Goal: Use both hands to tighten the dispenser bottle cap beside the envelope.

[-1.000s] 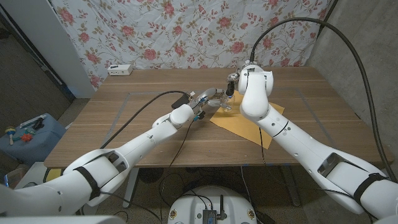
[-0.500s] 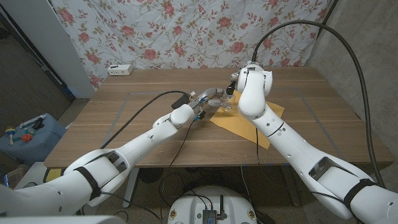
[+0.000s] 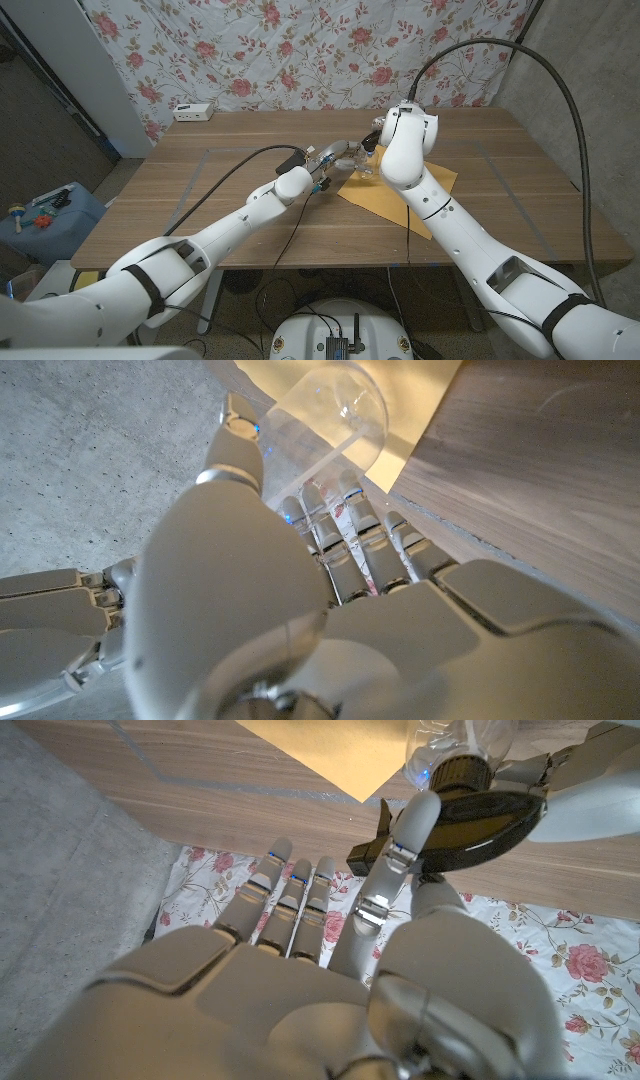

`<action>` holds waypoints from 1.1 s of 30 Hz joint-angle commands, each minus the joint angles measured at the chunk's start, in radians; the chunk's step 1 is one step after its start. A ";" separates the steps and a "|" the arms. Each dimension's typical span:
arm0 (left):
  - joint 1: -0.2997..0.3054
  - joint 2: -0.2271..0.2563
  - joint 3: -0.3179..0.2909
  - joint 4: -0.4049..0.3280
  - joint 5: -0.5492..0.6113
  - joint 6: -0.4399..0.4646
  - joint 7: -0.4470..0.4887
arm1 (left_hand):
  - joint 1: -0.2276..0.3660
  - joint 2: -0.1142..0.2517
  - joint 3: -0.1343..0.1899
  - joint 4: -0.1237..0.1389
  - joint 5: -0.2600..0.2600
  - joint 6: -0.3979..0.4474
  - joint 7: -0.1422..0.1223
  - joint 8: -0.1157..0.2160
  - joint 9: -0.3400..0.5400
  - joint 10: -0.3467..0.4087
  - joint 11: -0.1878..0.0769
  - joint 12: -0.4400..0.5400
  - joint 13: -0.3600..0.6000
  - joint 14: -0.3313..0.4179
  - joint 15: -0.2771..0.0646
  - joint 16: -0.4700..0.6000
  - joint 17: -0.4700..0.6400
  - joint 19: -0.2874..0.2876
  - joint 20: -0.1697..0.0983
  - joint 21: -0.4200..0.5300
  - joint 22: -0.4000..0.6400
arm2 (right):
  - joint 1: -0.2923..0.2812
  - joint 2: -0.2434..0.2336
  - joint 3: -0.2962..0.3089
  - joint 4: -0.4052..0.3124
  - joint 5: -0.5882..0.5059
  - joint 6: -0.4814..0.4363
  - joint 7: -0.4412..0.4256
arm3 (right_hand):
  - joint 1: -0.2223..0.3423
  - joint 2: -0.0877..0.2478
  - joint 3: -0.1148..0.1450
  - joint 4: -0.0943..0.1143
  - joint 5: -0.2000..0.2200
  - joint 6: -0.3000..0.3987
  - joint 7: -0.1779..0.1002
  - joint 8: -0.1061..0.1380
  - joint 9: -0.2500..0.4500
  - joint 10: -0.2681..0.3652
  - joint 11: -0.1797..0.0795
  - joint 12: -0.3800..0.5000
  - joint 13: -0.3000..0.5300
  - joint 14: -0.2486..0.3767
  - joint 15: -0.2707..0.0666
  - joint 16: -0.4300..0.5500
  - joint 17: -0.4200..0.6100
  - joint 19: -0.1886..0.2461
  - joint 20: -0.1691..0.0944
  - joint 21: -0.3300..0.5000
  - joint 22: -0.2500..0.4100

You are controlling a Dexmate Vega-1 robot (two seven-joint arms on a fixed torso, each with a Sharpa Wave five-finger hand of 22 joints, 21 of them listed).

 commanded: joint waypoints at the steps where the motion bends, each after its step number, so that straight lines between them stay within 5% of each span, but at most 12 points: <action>1: -0.011 -0.009 0.002 0.023 -0.001 -0.016 0.000 | -0.093 0.123 0.090 0.081 0.007 0.142 0.032 0.010 0.004 0.070 -0.017 0.005 0.223 0.017 -0.097 0.008 0.005 0.010 -0.083 -0.003 0.001 | -0.029 0.024 0.021 -0.028 -0.045 0.016 -0.035 | -0.025 -0.012 -0.015 0.004 -0.002 -0.001 0.007 0.010 0.001 0.008 0.009 -0.004 -0.001 0.009 0.002 -0.003 0.004 0.004 0.007 -0.004 0.003; 9: -0.011 -0.012 0.001 0.028 -0.003 -0.019 0.004 | -0.094 0.123 0.090 0.081 0.007 0.143 0.033 0.010 0.004 0.069 -0.018 0.004 0.224 0.016 -0.097 0.007 0.005 0.010 -0.083 -0.003 0.001 | -0.067 0.022 0.041 -0.082 -0.055 0.051 -0.090 | -0.060 -0.024 -0.032 0.017 0.001 -0.025 0.004 0.003 -0.001 0.010 0.011 -0.010 0.000 0.014 0.008 -0.007 0.006 -0.004 0.015 -0.008 0.003; 16: -0.009 -0.012 -0.001 0.027 -0.003 -0.016 0.010 | -0.094 0.121 0.090 0.081 0.007 0.143 0.034 0.010 0.004 0.070 -0.020 0.004 0.225 0.017 -0.097 0.007 0.004 0.010 -0.083 -0.003 0.001 | -0.097 0.011 0.063 -0.130 -0.039 0.093 -0.117 | -0.078 -0.037 -0.041 0.015 0.012 -0.111 -0.007 -0.048 0.001 -0.023 0.012 -0.031 0.002 -0.013 0.023 -0.033 0.004 -0.025 0.030 -0.016 0.003; 33: -0.014 -0.015 -0.003 0.033 -0.004 -0.017 0.016 | -0.095 0.122 0.091 0.081 0.007 0.144 0.032 0.009 0.004 0.072 -0.017 0.004 0.225 0.017 -0.097 0.006 0.003 0.010 -0.083 -0.003 0.001 | -0.153 -0.105 0.126 -0.261 0.164 0.196 -0.191 | -0.078 -0.064 -0.049 -0.010 0.035 -0.312 -0.046 -0.161 0.009 -0.141 0.009 -0.055 0.006 -0.092 0.024 -0.070 0.010 -0.066 0.007 -0.019 0.005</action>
